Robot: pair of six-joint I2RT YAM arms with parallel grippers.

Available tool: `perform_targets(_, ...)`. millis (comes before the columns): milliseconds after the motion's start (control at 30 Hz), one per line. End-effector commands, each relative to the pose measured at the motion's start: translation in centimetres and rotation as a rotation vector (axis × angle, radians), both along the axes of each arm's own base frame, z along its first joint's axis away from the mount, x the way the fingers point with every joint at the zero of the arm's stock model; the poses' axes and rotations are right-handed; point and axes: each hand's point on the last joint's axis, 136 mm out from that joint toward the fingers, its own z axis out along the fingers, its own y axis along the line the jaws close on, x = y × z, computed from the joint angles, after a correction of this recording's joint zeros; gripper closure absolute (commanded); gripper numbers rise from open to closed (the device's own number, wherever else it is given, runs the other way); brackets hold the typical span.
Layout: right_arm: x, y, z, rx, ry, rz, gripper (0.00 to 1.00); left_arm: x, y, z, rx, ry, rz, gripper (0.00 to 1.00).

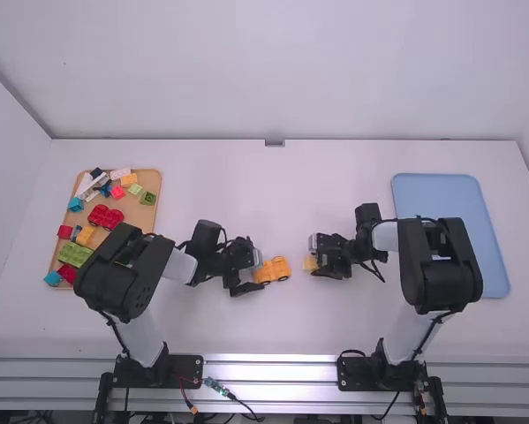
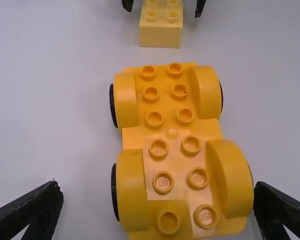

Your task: Assemble lego blocks to make yellow taxi

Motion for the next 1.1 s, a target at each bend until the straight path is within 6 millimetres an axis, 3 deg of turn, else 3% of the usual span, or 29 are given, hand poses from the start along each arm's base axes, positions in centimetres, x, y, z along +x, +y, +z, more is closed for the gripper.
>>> perform_targets(0,-0.7,0.4,-0.2,0.022,0.031,0.005,0.42,-0.2,-0.7,0.2,-0.014,-0.021,-0.040,0.01)
perform_targets(167,-1.2,1.1,-0.4,0.004,0.027,0.039,0.42,0.0,-2.0,-0.2,-0.025,-0.019,-0.027,0.01)
perform_targets(533,-1.3,1.2,-0.6,-0.009,0.025,0.049,0.44,0.2,-2.0,-0.3,-0.031,-0.005,-0.001,0.01)
perform_targets(700,-1.3,1.2,-0.6,-0.010,0.027,0.047,0.44,0.4,-2.0,-0.7,-0.031,-0.010,0.000,0.18)
perform_targets(733,-1.3,1.3,-0.6,-0.010,0.027,0.048,0.43,0.3,-2.0,-0.8,-0.031,-0.004,-0.001,0.17)
perform_targets(767,-1.4,1.3,-0.6,-0.010,0.028,0.051,0.43,0.2,-2.0,-0.8,-0.032,-0.002,-0.002,0.23)
perform_targets(833,-1.4,1.4,-0.6,-0.010,0.027,0.054,0.43,0.2,-2.1,-0.8,-0.038,-0.003,-0.007,0.25)
perform_targets(1067,-1.2,1.6,-0.2,0.016,0.022,0.050,0.44,0.5,-2.0,-0.8,-0.022,-0.037,-0.020,0.60)
